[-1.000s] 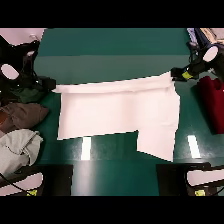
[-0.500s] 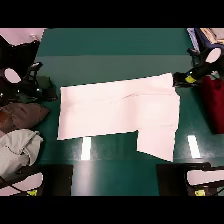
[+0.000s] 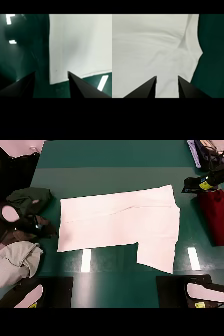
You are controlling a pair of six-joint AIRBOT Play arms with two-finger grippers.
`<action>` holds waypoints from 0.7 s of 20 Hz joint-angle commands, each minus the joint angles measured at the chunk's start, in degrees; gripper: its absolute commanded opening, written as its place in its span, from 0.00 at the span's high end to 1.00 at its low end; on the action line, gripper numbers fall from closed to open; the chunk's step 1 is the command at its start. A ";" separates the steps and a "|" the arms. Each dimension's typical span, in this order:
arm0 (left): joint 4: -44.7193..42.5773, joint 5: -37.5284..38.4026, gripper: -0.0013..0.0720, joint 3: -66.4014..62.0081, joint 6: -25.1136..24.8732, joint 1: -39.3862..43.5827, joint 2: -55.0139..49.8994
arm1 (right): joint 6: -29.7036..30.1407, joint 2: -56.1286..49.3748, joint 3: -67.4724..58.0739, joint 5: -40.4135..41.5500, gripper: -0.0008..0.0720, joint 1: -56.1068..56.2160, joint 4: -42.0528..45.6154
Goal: Fold the shirts.
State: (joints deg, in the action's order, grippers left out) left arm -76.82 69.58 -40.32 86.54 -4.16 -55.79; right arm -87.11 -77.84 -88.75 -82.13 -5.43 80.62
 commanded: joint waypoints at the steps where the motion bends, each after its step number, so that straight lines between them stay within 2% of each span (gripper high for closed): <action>1: 1.16 -2.16 0.34 8.28 1.16 0.02 2.71 | 0.22 2.43 -0.07 -0.39 0.54 1.84 0.00; 5: 2.91 -6.16 0.34 10.01 2.64 0.02 2.71 | 0.22 2.69 -0.07 -1.11 0.54 3.48 0.00; 11: 5.03 -7.17 0.34 12.48 2.62 0.02 2.69 | 0.20 2.69 -0.07 -2.25 0.54 3.43 -0.02; 14: 9.49 -8.50 0.34 13.73 0.83 0.02 2.69 | 0.20 2.69 -0.07 -2.36 0.54 3.43 -0.02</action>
State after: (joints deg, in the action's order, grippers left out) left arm -70.96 62.89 -28.10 88.95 -4.23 -52.88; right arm -86.87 -75.20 -88.77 -84.16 -2.07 80.62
